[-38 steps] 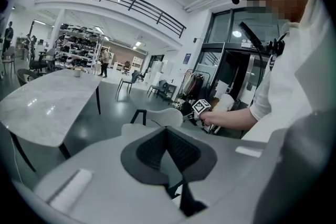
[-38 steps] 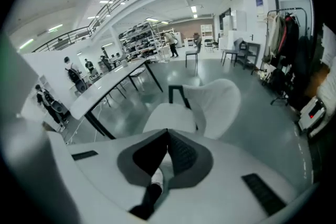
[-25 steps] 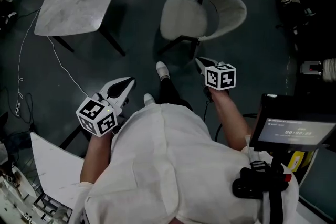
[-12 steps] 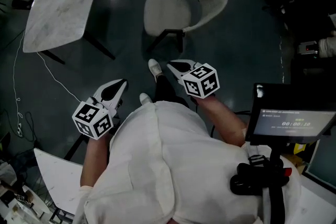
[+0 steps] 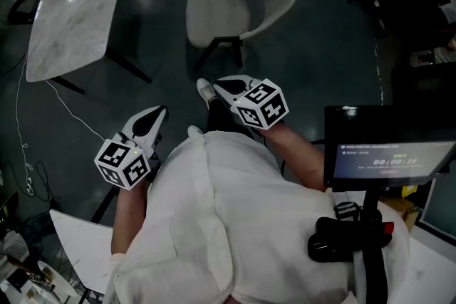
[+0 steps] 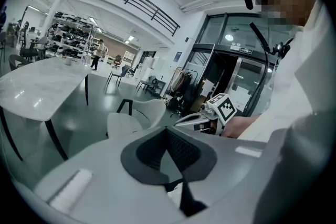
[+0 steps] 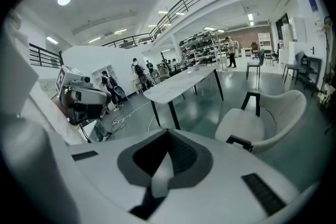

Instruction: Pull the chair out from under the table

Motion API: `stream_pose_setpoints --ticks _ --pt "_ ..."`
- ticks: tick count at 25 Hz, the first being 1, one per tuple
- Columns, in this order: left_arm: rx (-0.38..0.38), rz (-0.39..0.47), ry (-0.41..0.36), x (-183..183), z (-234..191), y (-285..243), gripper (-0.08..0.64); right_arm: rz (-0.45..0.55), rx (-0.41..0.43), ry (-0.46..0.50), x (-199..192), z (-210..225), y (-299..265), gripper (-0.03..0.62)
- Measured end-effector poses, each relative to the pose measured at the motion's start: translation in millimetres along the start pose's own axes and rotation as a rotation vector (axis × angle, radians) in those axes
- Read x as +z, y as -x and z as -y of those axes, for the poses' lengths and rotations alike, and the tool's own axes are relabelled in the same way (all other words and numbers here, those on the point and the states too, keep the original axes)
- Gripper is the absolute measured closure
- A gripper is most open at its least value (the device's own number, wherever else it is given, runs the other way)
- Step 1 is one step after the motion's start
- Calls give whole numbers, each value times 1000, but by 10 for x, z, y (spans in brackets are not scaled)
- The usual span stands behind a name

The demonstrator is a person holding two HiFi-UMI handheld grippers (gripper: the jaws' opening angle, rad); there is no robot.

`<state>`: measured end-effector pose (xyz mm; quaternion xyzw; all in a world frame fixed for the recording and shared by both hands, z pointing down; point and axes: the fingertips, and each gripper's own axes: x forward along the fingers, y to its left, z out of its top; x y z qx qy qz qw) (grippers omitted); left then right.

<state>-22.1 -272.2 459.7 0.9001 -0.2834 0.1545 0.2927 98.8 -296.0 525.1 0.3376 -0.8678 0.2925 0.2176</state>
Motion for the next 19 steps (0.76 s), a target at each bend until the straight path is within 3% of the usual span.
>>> stream_pose_setpoints --ticks 19 --pt "-9 -2 5 19 -85 -58 552 -6 8 19 91 20 -83 586"
